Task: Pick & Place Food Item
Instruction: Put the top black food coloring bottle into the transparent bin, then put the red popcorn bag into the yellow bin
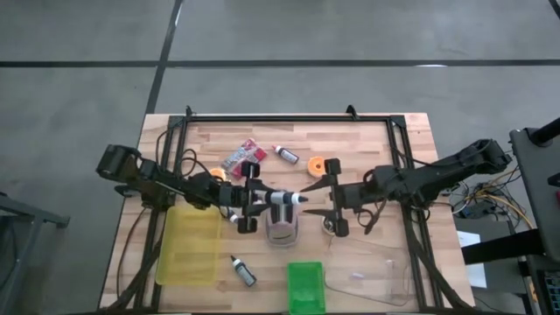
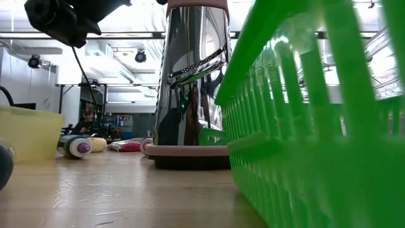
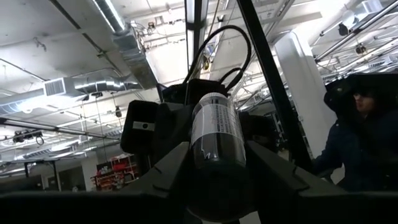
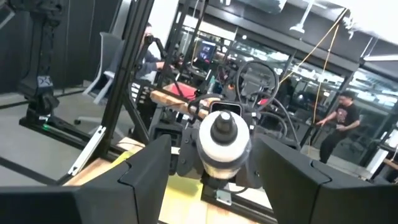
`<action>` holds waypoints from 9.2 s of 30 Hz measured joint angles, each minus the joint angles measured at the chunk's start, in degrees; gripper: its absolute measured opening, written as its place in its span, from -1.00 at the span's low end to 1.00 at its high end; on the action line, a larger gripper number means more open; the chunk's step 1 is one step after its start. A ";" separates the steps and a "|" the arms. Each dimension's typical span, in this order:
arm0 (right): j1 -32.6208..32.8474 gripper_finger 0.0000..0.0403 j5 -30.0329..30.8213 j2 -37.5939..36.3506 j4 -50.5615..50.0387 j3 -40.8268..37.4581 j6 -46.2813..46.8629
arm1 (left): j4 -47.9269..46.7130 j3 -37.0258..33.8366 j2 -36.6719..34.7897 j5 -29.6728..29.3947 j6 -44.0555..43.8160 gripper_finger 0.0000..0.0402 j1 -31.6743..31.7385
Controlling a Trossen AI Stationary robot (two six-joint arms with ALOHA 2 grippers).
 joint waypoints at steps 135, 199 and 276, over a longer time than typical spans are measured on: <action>22.42 -0.37 13.85 9.47 -83.78 26.87 54.53 | -58.73 -9.77 -35.54 -11.31 -11.41 0.56 -3.26; 26.51 -0.37 4.55 24.51 -63.48 13.50 62.51 | -66.66 -10.71 -45.81 -14.29 -11.27 0.56 -5.64; 26.03 0.20 30.18 23.99 -79.83 30.56 51.46 | -80.75 -10.16 -43.58 -20.64 -20.82 0.56 -5.57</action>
